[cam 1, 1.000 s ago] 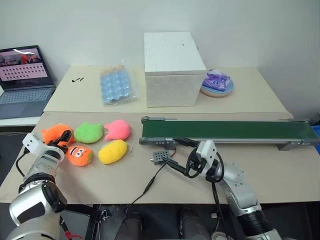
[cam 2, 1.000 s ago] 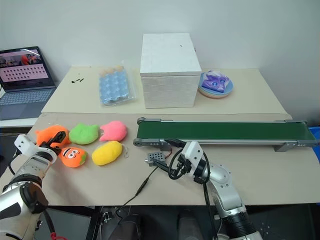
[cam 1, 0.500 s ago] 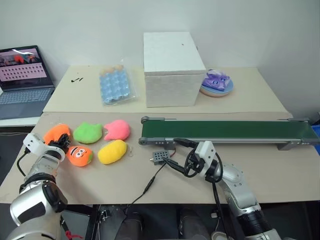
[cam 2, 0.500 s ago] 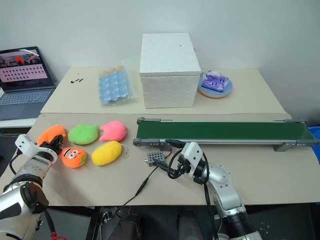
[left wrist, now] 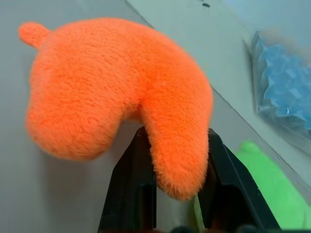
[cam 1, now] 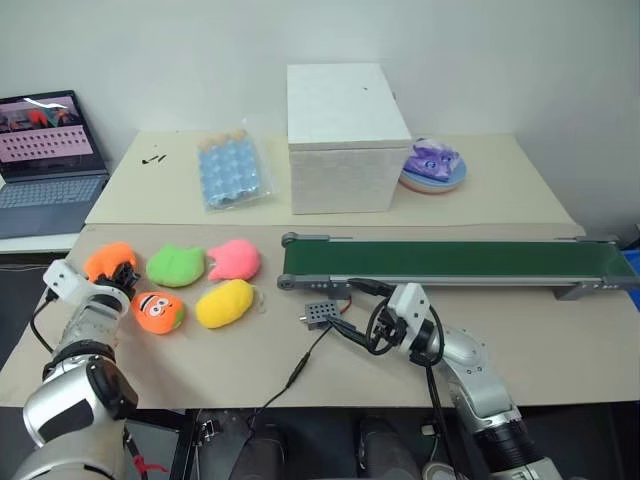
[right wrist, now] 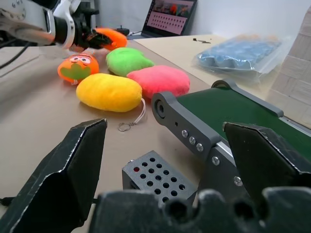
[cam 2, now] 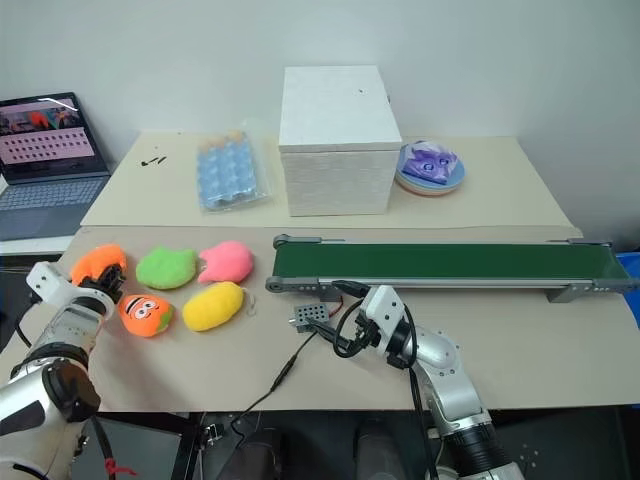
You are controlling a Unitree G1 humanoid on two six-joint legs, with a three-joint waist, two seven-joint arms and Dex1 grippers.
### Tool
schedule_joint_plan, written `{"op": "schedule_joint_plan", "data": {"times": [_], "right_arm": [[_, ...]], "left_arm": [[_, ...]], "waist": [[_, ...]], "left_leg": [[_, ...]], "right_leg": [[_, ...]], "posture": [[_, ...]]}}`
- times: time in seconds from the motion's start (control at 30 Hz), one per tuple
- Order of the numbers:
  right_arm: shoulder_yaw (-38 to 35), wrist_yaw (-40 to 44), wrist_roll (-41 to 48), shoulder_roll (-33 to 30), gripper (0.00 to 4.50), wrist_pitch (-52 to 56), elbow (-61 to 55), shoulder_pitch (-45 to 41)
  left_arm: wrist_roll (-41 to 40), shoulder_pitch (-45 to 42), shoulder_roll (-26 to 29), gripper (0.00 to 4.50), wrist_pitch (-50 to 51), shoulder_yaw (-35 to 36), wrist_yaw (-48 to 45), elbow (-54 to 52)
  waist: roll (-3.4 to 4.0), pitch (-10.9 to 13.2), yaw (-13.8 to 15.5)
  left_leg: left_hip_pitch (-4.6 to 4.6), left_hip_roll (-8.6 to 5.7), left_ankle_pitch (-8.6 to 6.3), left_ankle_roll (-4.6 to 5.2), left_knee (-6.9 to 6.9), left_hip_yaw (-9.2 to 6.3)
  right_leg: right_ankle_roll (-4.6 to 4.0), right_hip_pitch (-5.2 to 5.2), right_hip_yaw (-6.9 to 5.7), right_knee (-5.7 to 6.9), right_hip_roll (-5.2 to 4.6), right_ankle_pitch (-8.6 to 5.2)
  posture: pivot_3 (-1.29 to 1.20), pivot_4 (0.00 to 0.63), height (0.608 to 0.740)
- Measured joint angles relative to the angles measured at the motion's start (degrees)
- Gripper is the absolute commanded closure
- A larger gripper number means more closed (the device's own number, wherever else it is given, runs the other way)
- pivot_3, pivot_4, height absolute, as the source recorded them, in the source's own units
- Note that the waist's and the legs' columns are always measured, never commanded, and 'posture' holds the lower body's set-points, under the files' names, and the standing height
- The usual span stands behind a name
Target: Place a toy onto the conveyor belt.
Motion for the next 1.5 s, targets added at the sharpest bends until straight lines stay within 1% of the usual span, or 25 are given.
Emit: {"op": "schedule_joint_plan", "data": {"times": [0.13, 0.17, 0.23, 0.33, 0.4, 0.47, 0.53, 0.57, 0.63, 0.7, 0.73, 0.8, 0.83, 0.93, 1.07, 1.23, 1.33, 1.5], "right_arm": [[0.0, 0.0, -0.1, 0.8, 0.0, 0.0, 0.3, -0.2], [0.0, 0.0, -0.1, 0.9, 0.0, 0.0, 0.7, -0.4], [0.0, -0.1, -0.2, 0.9, 0.0, 0.0, 1.1, -0.4], [0.1, -0.1, -0.4, 1.1, 0.0, 0.0, 1.2, -0.5], [0.1, -0.1, -0.4, 1.4, 0.0, 0.0, 1.3, -0.7], [0.2, -0.1, -0.4, 1.7, 0.0, 0.0, 1.4, -1.1], [0.4, 0.0, -0.6, 1.8, 0.0, 0.0, 2.0, -2.0], [0.4, 0.0, -0.6, 2.0, 0.0, 0.0, 2.2, -2.5], [0.4, -0.1, -0.5, 2.4, 0.0, 0.0, 2.2, -3.1], [0.2, -0.1, -0.1, 3.2, 0.0, 0.2, 2.3, -4.0], [0.0, -0.1, 0.2, 3.5, 0.0, 0.3, 2.3, -4.8], [-0.5, -0.1, 0.4, 3.7, 0.0, 0.6, 2.4, -5.7], [-0.7, -0.1, 0.8, 3.7, 0.0, 0.8, 2.4, -5.8], [-1.1, -0.1, 1.9, 4.0, 0.0, 1.5, 2.3, -6.0], [-2.3, -1.1, 2.6, 4.6, 0.0, 2.2, 2.2, -6.3], [-2.8, -2.0, 3.6, 5.5, 0.0, 2.9, 2.2, -6.7], [-3.0, -2.5, 3.8, 5.5, 0.0, 3.0, 2.2, -6.8], [-3.6, -3.3, 4.1, 5.4, 0.0, 3.0, 2.2, -6.7]], "left_arm": [[5.3, -2.5, 0.0, 3.44, -8.4, -4.6, 5.6, -4.1], [8.3, -2.6, 0.0, 3.44, -11.6, -7.3, 8.4, -6.1], [11.7, -2.7, 0.0, 3.44, -14.3, -10.3, 11.0, -8.2], [18.1, -2.3, -1.2, 3.44, -17.3, -16.8, 13.0, -15.9], [26.6, -1.5, -0.7, 3.44, -19.1, -23.7, 15.3, -23.2], [36.0, -1.1, 0.9, 3.44, -21.4, -30.5, 17.8, -29.4], [47.6, -0.9, 3.1, 3.44, -24.9, -38.3, 20.8, -36.0], [53.5, -1.0, 3.8, 3.44, -26.7, -42.0, 22.8, -38.4], [60.8, -1.0, 4.1, 3.44, -29.5, -47.1, 25.7, -40.5], [70.7, -1.2, 5.9, 3.44, -31.9, -53.6, 30.8, -41.2], [77.8, -2.2, 7.2, 3.44, -32.9, -58.4, 35.5, -41.0], [86.3, -4.2, 8.3, 3.44, -33.8, -64.2, 42.2, -39.2], [90.8, -6.1, 8.6, 3.44, -33.9, -67.5, 47.0, -36.7], [100.3, -12.1, 8.7, 3.44, -32.3, -74.8, 57.6, -28.1], [107.9, -17.3, 7.2, 3.44, -29.6, -82.0, 68.6, -19.9], [112.7, -18.7, 3.6, 3.44, -28.1, -89.7, 78.5, -15.5], [113.2, -18.8, 2.0, 3.44, -28.6, -92.1, 80.9, -13.8], [112.1, -20.0, 0.2, 3.44, -28.3, -93.2, 81.3, -9.1]], "waist": [[0.0, 0.0, 0.3], [0.0, 0.0, 0.3], [0.0, 0.0, 0.3], [-0.01, 0.0, 0.5], [-0.01, 0.0, 0.7], [-0.01, 0.0, 0.6], [0.01, 0.0, 0.6], [0.04, 0.0, 0.5], [0.05, 0.0, 0.2], [0.06, 0.0, -0.3], [0.07, 0.0, -0.4], [0.07, 0.0, -0.4], [0.07, 0.0, -0.2], [0.06, 0.1, 0.2], [0.06, 0.1, 0.5], [0.05, 0.1, 0.5], [0.04, 0.1, 0.5], [0.04, 0.1, 0.4]], "left_leg": [[-0.05, -0.01, 0.0, 0.0, 0.0, 0.0], [-0.07, 0.0, 0.0, -0.01, 0.0, 0.01], [-0.08, 0.0, 0.0, -0.01, 0.0, 0.01], [-0.15, -0.01, 0.0, -0.01, 0.0, 0.01], [-0.15, -0.02, 0.0, -0.01, 0.0, 0.01], [-0.16, -0.02, 0.0, -0.01, 0.0, 0.02], [-0.14, -0.03, 0.0, -0.01, -0.01, 0.04], [-0.13, -0.02, 0.0, -0.01, -0.02, 0.06], [-0.12, -0.01, 0.0, -0.01, -0.04, 0.08], [-0.12, 0.0, 0.0, 0.0, -0.04, 0.08], [-0.13, -0.01, 0.0, 0.0, -0.04, 0.09], [-0.14, -0.01, 0.0, 0.0, -0.04, 0.08], [-0.15, -0.01, 0.0, 0.0, -0.04, 0.08], [-0.19, -0.02, 0.0, 0.0, -0.04, 0.07], [-0.2, -0.04, -0.01, 0.01, -0.03, 0.07], [-0.26, -0.04, -0.01, 0.01, -0.04, 0.07], [-0.31, -0.04, -0.01, 0.01, -0.03, 0.08], [-0.31, -0.05, -0.01, 0.01, -0.03, 0.08]], "right_leg": [[-0.09, -0.01, 0.01, -0.07, 0.0, 0.06], [-0.09, -0.03, 0.01, -0.09, 0.0, 0.06], [-0.1, -0.04, 0.01, -0.09, 0.0, 0.06], [-0.1, -0.06, -0.01, -0.1, 0.0, 0.06], [-0.1, -0.05, -0.01, -0.12, -0.01, 0.06], [-0.1, -0.05, 0.0, -0.14, -0.01, 0.06], [-0.09, -0.05, 0.01, -0.15, -0.01, 0.06], [-0.09, -0.05, 0.03, -0.15, -0.01, 0.06], [-0.06, -0.08, 0.04, -0.12, 0.0, 0.04], [0.02, -0.11, 0.05, -0.09, 0.03, -0.01], [0.06, -0.12, 0.06, -0.09, 0.02, -0.03], [0.13, -0.11, 0.05, -0.09, 0.02, -0.08], [0.2, -0.12, 0.04, -0.09, 0.02, -0.12], [0.31, -0.14, 0.02, -0.09, 0.02, -0.19], [0.44, -0.14, 0.02, -0.08, 0.0, -0.27], [0.45, -0.16, 0.01, -0.02, -0.01, -0.27], [0.45, -0.21, 0.01, -0.02, -0.01, -0.27], [0.45, -0.21, 0.01, -0.03, -0.02, -0.27]], "posture": [[0.0, 0.15, 0.74], [0.0, 0.15, 0.74], [0.0, 0.15, 0.74], [0.0, 0.15, 0.74], [0.0, 0.15, 0.74], [0.0, 0.15, 0.74], [0.0, 0.15, 0.74], [0.0, 0.15, 0.74], [0.0, 0.15, 0.74], [0.0, 0.15, 0.74], [0.0, 0.15, 0.74], [0.0, 0.15, 0.74], [0.0, 0.15, 0.74], [0.0, 0.15, 0.74], [0.0, 0.15, 0.74], [0.0, 0.15, 0.74], [0.0, 0.15, 0.74], [0.0, 0.15, 0.74]]}}
